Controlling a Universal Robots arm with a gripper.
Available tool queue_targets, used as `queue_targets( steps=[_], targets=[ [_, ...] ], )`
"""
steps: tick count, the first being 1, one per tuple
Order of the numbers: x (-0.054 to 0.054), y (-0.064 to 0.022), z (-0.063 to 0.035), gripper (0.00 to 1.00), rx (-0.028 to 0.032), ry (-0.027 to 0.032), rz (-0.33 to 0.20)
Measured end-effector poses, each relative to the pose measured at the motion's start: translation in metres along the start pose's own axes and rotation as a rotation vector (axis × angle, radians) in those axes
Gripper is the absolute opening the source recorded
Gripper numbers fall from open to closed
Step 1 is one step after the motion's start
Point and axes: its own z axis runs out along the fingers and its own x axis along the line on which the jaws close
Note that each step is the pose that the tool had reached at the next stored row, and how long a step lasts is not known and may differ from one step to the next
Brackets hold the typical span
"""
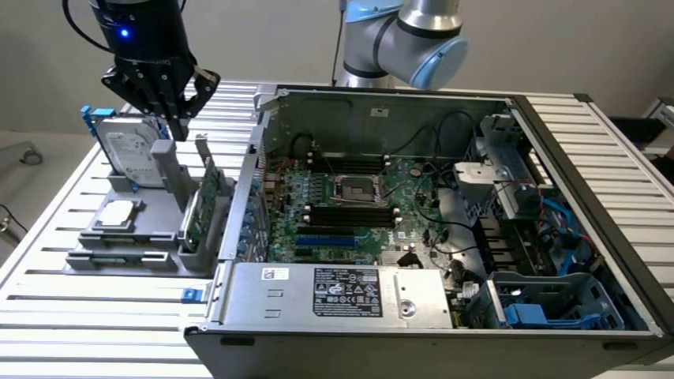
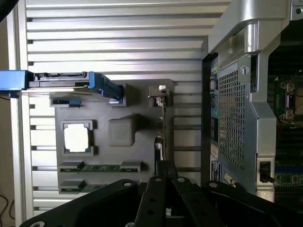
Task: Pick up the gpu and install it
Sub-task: 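Pick up the gpu and move the gpu toward the slot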
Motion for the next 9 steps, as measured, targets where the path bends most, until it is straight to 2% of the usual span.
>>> queue_targets(
  steps=[6, 9],
  targets=[
    [0.0, 0.0, -0.0001, 0.11, -0.0001, -0.0049, 0.0],
    [0.0, 0.0, -0.0001, 0.11, -0.0001, -0.0049, 0.0]
  ],
)
